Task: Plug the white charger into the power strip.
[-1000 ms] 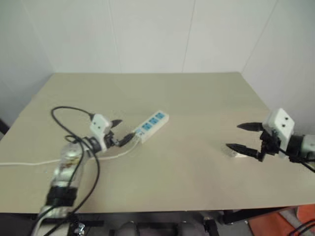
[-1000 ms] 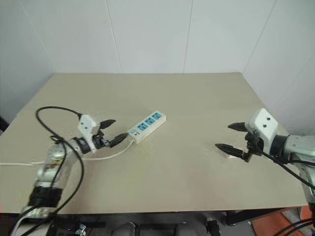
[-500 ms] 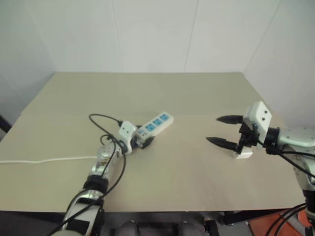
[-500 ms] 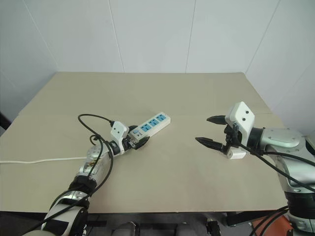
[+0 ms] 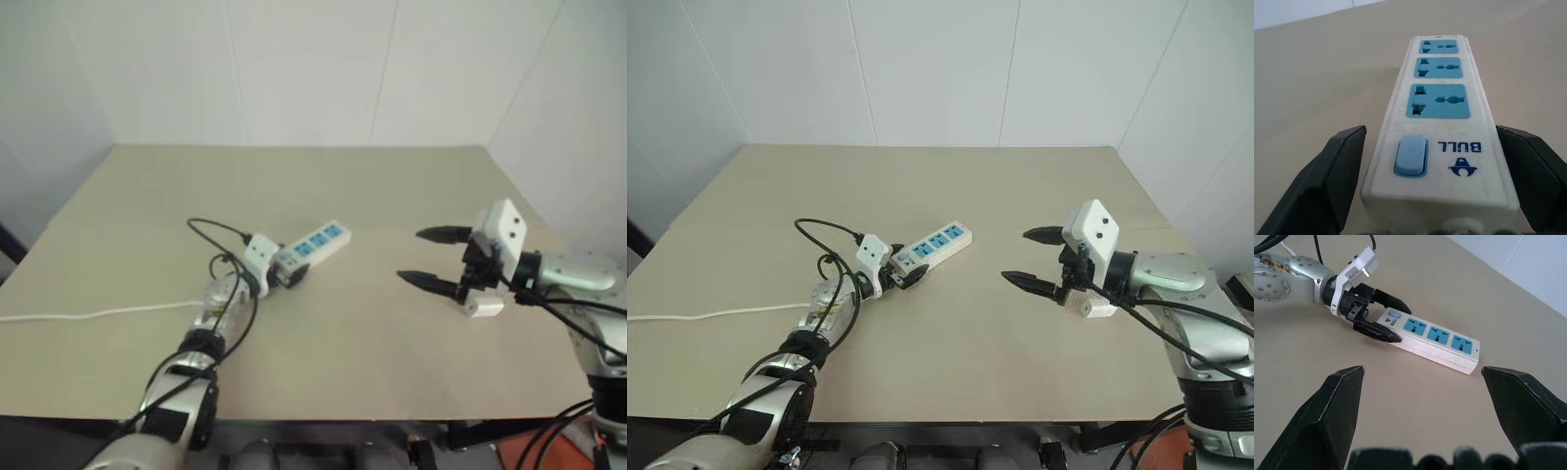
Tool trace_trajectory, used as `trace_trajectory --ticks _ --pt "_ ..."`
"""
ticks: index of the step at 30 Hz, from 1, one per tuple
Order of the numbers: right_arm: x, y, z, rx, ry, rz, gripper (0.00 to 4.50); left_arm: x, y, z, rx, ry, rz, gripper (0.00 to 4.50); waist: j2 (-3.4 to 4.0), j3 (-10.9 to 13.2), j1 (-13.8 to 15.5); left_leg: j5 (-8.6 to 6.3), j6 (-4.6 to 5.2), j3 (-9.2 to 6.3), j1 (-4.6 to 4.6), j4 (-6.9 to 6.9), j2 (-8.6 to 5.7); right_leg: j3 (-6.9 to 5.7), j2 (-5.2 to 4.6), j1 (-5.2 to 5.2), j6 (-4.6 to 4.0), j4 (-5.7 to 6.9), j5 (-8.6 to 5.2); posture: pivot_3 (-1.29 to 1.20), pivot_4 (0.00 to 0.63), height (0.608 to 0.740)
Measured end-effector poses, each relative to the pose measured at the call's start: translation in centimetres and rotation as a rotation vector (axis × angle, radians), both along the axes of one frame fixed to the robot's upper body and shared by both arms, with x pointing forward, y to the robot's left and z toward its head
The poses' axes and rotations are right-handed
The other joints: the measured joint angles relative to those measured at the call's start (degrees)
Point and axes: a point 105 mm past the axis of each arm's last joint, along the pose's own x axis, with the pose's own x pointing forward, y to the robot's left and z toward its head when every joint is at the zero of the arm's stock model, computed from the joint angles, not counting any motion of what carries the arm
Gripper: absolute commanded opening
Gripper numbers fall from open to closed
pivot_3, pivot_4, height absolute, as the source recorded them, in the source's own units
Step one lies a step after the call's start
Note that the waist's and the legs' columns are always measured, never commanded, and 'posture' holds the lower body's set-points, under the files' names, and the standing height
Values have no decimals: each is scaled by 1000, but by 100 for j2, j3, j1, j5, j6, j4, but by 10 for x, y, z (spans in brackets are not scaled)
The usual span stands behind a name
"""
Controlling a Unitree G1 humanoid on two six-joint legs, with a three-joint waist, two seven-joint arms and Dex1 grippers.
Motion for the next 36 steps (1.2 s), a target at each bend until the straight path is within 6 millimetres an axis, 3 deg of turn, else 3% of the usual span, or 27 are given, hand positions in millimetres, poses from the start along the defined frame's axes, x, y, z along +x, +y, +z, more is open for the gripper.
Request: trace_trajectory --ticks 16,21,29,36 --pt "-4 4 7 34 -15 7 4500 2 -3 -4 62 59 -33 4471 17 -18 3 0 0 -1 5 0 0 0 0 4 16 1 -10 0 150 740" --pt "-4 4 7 35 -13 7 4500 5 0 -4 70 51 -1 3329 20 -24 1 0 0 0 11 0 0 1 0 6 21 3 -13 0 150 740" --pt "-4 4 8 55 -3 18 4500 1 1 -5 63 43 -28 3315 20 -25 -24 0 0 0 9 -4 0 1 0 5 19 0 -13 0 150 740" --pt "0 -13 10 46 5 -36 4500 -19 -3 -3 90 34 -220 3315 20 -25 -58 0 0 0 -3 -10 0 1 0 -4 -9 -6 2 0 150 740"
